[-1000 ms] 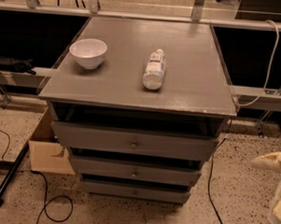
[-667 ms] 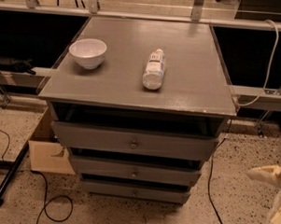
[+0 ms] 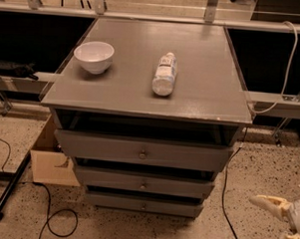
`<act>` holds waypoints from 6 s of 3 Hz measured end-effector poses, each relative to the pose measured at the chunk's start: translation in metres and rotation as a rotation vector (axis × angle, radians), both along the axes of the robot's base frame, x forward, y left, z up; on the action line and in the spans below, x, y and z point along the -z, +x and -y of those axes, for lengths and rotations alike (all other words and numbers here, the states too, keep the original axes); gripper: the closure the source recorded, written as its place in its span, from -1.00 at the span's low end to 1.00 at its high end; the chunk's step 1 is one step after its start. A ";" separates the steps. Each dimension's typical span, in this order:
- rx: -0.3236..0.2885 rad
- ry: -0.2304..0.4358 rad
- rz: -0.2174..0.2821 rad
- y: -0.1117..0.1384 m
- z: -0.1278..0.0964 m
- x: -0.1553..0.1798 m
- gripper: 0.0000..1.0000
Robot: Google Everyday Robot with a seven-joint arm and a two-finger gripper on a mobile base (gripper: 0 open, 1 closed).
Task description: Open bottom drawer
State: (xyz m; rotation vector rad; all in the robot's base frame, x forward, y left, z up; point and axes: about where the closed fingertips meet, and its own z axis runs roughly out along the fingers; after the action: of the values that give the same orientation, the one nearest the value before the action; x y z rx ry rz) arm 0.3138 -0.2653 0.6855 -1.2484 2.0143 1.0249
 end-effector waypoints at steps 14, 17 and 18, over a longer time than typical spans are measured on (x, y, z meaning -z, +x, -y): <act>0.092 0.149 -0.235 0.014 -0.094 0.215 -1.00; 0.253 0.252 0.008 0.039 -0.098 0.231 -1.00; 0.253 0.252 0.008 0.039 -0.098 0.231 -1.00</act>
Offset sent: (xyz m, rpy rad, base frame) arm 0.0005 0.0098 -0.0361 0.0516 0.0557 -0.0269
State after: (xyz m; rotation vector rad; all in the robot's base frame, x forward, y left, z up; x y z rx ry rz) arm 0.3526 -0.1676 0.4548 -0.8425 1.9079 1.1047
